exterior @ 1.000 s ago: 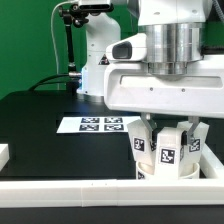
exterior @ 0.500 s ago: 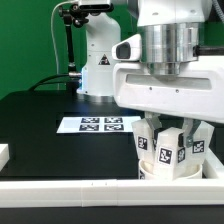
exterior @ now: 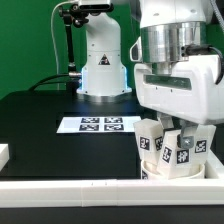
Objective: Assemble stool
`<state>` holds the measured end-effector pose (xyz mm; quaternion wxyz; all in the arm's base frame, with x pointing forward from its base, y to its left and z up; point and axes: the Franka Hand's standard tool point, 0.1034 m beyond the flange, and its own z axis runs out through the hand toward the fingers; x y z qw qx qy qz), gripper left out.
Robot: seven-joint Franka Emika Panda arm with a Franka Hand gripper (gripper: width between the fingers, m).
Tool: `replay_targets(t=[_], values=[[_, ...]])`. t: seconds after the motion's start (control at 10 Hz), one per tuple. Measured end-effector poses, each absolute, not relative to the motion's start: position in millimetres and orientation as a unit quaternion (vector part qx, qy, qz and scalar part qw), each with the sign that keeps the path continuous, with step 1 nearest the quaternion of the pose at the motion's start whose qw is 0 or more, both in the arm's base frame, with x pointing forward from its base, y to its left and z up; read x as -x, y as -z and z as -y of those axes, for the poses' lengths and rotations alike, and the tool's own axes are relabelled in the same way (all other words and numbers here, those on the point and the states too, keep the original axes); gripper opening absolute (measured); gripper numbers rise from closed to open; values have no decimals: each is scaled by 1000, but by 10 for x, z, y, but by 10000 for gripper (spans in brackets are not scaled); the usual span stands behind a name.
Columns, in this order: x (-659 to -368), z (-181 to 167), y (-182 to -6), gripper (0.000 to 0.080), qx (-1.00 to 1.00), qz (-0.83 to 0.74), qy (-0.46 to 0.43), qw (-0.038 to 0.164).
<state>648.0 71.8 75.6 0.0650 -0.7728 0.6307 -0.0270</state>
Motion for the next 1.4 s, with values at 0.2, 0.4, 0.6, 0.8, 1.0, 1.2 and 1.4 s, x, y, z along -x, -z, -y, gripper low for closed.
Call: replay_targets(t=[0.2,0.4,0.6,0.8,1.0,1.2,1.4], values=[[-6482,-733,-757,340,734,-675,22,69],[-6481,-756,-757,340,690,-719,15,74],[-6480,-778,-757,340,656,-750,8,78],[-6493,-804,-756,340,591,-802,4,91],[-6520,-865,-758,340,510,-853,5,111],[-6540,-931,-768,340,480,-868,10,127],[-6538,-959,-768,340,461,-877,3,134]])
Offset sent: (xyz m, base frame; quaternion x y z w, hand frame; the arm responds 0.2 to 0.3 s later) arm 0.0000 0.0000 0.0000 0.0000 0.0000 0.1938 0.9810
